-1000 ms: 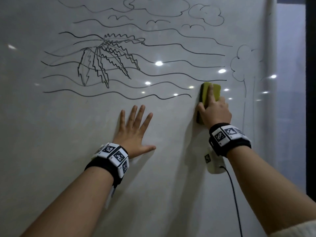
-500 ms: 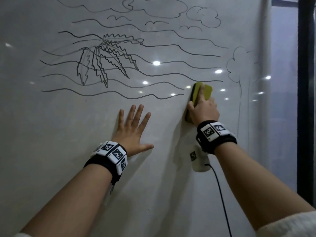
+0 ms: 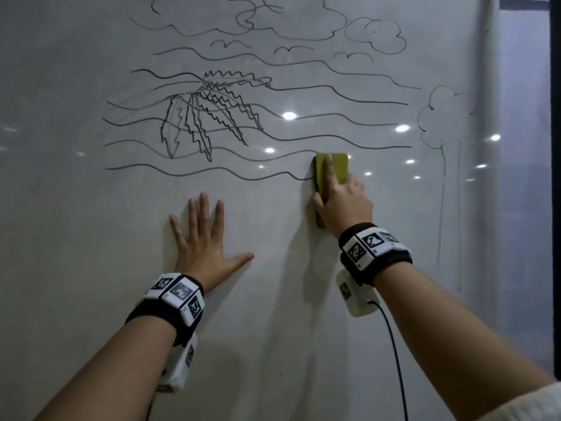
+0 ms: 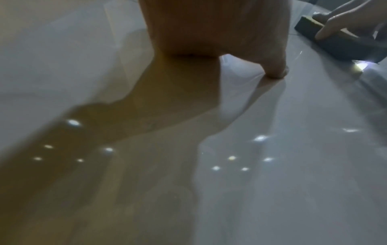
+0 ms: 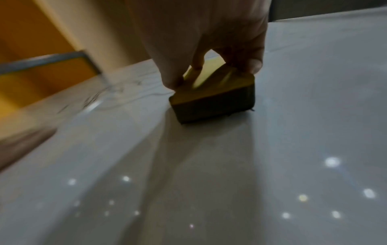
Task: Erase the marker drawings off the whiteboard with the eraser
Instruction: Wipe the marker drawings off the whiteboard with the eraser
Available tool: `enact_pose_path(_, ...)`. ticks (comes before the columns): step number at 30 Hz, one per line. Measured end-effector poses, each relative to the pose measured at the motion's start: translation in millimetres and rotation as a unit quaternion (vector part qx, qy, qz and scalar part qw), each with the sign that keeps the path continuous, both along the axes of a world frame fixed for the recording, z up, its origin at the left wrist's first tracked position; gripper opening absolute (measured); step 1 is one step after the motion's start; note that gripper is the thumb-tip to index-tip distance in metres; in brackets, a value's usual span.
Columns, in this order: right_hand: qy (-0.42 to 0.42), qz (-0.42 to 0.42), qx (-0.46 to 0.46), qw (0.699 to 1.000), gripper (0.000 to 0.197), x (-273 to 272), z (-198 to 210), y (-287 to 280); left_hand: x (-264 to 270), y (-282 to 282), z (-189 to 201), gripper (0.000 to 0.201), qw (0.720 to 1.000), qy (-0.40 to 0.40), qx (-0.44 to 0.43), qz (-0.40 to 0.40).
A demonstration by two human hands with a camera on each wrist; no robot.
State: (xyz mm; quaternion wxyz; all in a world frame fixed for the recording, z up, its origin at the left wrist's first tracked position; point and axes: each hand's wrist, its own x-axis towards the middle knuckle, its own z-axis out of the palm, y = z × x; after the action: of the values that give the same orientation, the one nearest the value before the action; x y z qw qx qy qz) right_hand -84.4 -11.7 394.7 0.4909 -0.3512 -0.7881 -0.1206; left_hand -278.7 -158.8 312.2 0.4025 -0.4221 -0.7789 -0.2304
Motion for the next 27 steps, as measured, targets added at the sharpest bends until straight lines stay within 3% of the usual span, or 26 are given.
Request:
enact_pose_path(2, -0.001, -0.010, 0.013, 1.000, 0.072, 7, 5, 7, -1, 1, 2, 0.110, 1.000, -0.004, -0.006, -0.015)
enact_pose_path(7, 0.112, 0.001, -0.081, 0.990, 0.070, -3, 15, 2, -1, -1, 3, 0.110, 1.000, -0.010, -0.022, -0.019)
enact_pose_path(12, -0.032, -0.001, 0.061, 0.998, 0.073, -7, 10, -6, -2, -4, 4, 0.109, 0.999, -0.010, -0.035, -0.016)
enact_pose_path(18, 0.117, 0.004, -0.089, 0.989, 0.070, -2, 25, -4, -8, -16, 2, 0.105, 0.999, 0.018, -0.039, -0.024)
enact_pose_path(24, -0.008, 0.021, 0.041, 0.999, 0.071, -21, 13, -21, -9, -17, 0, 0.115, 1.000, -0.005, -0.018, 0.000)
enact_pose_path(27, 0.026, 0.003, 0.012, 1.000, 0.071, -19, 19, -15, -11, -15, 0, 0.118, 1.000, -0.008, -0.022, -0.004)
